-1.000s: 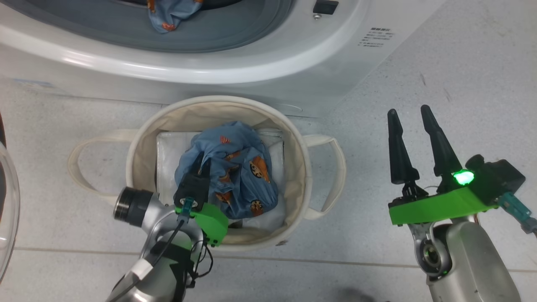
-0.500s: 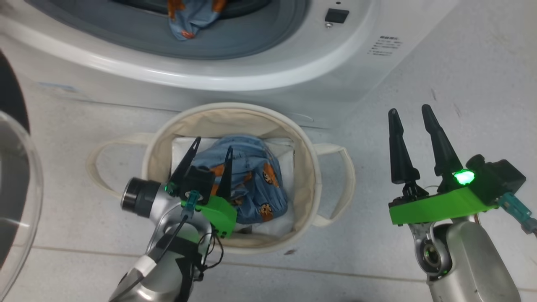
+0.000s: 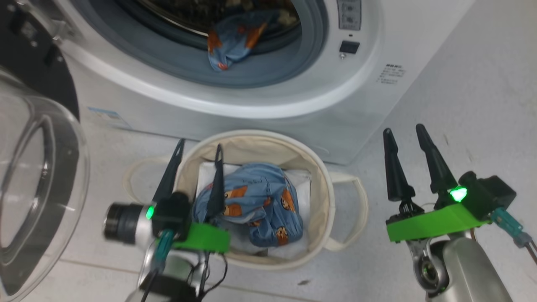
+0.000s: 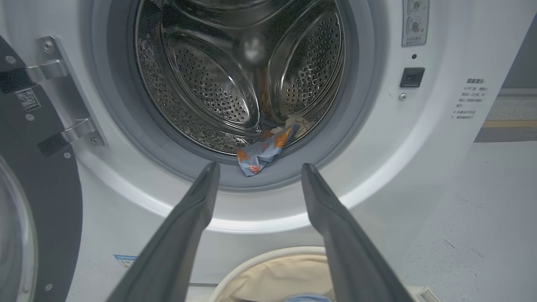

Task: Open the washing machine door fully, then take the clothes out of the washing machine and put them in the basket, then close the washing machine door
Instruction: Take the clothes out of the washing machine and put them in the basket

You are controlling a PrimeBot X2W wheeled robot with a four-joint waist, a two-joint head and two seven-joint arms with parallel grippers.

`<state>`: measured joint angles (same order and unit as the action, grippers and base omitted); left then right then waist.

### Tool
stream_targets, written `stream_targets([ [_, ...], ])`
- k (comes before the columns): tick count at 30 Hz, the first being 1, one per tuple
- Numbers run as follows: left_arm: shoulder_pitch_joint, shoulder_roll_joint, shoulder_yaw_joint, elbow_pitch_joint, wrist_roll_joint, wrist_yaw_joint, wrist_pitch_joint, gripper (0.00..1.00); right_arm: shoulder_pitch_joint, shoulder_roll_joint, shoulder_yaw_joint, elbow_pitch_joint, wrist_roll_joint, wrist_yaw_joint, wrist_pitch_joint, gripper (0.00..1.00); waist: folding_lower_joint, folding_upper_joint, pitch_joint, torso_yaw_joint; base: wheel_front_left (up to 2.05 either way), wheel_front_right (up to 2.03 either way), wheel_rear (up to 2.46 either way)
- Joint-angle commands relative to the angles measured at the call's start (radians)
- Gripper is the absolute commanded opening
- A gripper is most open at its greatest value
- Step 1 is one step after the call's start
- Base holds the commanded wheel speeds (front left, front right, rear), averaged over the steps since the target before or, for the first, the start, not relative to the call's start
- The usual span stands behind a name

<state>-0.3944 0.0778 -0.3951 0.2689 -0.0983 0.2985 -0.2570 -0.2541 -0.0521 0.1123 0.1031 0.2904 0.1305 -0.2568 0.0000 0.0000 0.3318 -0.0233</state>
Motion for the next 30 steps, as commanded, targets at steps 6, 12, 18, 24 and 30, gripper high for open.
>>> stream_targets([
  [6,0.132,0.038,0.072,-0.162,0.013,0.021,-0.005,1.0,0.046,0.002,0.034,-0.048,-0.001,0.0,-0.005,1.0,0.0,0.0,-0.078,0.013,0.0,0.0,0.0],
  [12,0.21,0.026,0.091,-0.213,-0.002,0.018,-0.005,1.0,0.088,0.002,0.016,-0.046,0.014,0.0,-0.005,1.0,0.0,0.0,-0.113,0.019,0.0,0.0,0.0],
  [18,0.247,0.011,0.095,-0.181,-0.014,-0.003,-0.005,1.0,0.123,0.002,-0.003,-0.035,0.025,0.0,-0.005,1.0,0.0,0.0,-0.141,0.02,0.0,0.0,0.0],
  [24,0.258,-0.006,0.108,-0.136,-0.034,-0.024,-0.005,1.0,0.127,0.002,0.014,-0.033,0.028,0.0,-0.005,1.0,0.0,0.0,-0.161,0.011,0.0,0.0,0.0],
  [30,0.26,-0.013,0.121,-0.131,-0.028,-0.031,-0.005,1.0,0.131,0.002,0.017,-0.03,0.023,0.0,-0.005,1.0,0.0,0.0,-0.167,0.008,0.0,0.0,0.0],
])
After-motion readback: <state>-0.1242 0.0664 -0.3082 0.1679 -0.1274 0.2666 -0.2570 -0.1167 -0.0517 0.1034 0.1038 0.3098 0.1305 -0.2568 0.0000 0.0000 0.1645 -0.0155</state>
